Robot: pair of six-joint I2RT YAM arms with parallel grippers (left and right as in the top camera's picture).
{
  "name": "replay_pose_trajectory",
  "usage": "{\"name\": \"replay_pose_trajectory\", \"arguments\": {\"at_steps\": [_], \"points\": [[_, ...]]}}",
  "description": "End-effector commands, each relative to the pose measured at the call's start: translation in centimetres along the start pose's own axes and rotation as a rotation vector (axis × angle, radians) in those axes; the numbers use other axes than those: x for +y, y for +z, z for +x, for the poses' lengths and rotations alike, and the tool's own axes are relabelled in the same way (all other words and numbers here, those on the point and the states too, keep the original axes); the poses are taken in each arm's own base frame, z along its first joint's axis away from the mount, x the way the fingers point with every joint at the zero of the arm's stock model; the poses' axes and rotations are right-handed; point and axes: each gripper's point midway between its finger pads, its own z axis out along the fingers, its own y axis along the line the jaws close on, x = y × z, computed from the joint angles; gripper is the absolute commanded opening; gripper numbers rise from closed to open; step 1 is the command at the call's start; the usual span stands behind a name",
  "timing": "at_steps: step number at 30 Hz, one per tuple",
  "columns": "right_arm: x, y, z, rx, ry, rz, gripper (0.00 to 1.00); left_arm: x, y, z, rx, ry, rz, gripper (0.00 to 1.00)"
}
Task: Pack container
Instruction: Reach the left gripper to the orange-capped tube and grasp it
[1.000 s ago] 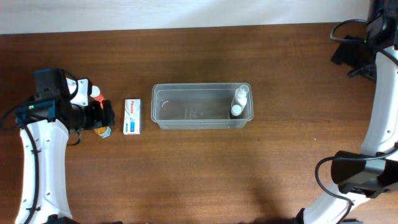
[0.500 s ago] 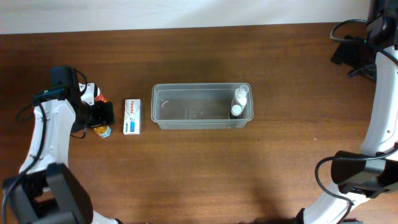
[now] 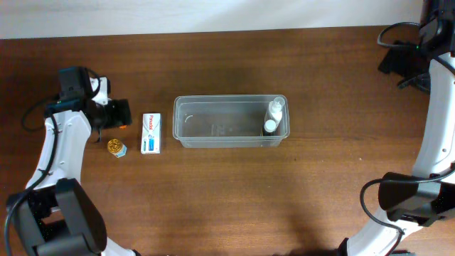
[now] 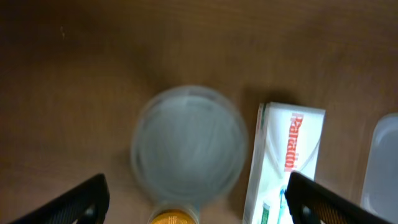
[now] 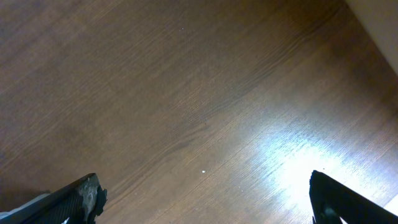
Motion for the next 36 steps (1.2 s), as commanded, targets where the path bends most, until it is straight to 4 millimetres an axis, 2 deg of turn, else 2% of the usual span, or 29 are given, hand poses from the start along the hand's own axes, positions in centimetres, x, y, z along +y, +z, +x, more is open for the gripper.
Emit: {"name": "replay_pose_trajectory", "arguments": {"at_steps": [1,5,8,13,19,26,28,36], "points": [[-0.5,-0.4,-0.3,-0.017,0.008,0.012,0.98,-0.7,-0.2,-1.8,-0.065,0.019,0.002,0.9],[-0.5,-0.4,-0.3,-0.018,0.008,0.012,0.99,-1.4,-0.3,-3.1,-0.117,0.038,0.003,0.81],[-0.5,-0.4,-0.3,-0.017,0.008,0.012,0.98,-1.1,-0.3,-3.5,-0.131,0.039,-0.019,0.76],[-0.5,-0.4,-0.3,-0.017,0.008,0.012,0.98,-0.1,-0.3,-3.4,-0.127,0.035,-0.075,0.73],[-0.5,-0.4,-0.3,-0.017,0.008,0.012,0.98,0.0,-0.2,-3.4,-0.127,0.034,-0.079,0.72],[-0.5,-0.4,-0.3,-0.017,0.008,0.012,0.98,0.0,0.6,-3.1,-0.11,0.033,-0.078,0.6],[-0.5,-0.4,-0.3,-0.018,0.008,0.012,0.98,0.0,0.6,-3.1,-0.11,0.034,-0.078,0.53],[-0.5,-0.4,-0.3,-0.017,0.008,0.012,0.98,0.1,0.6,-3.1,-0.11,0.034,-0.081,0.37]]}}
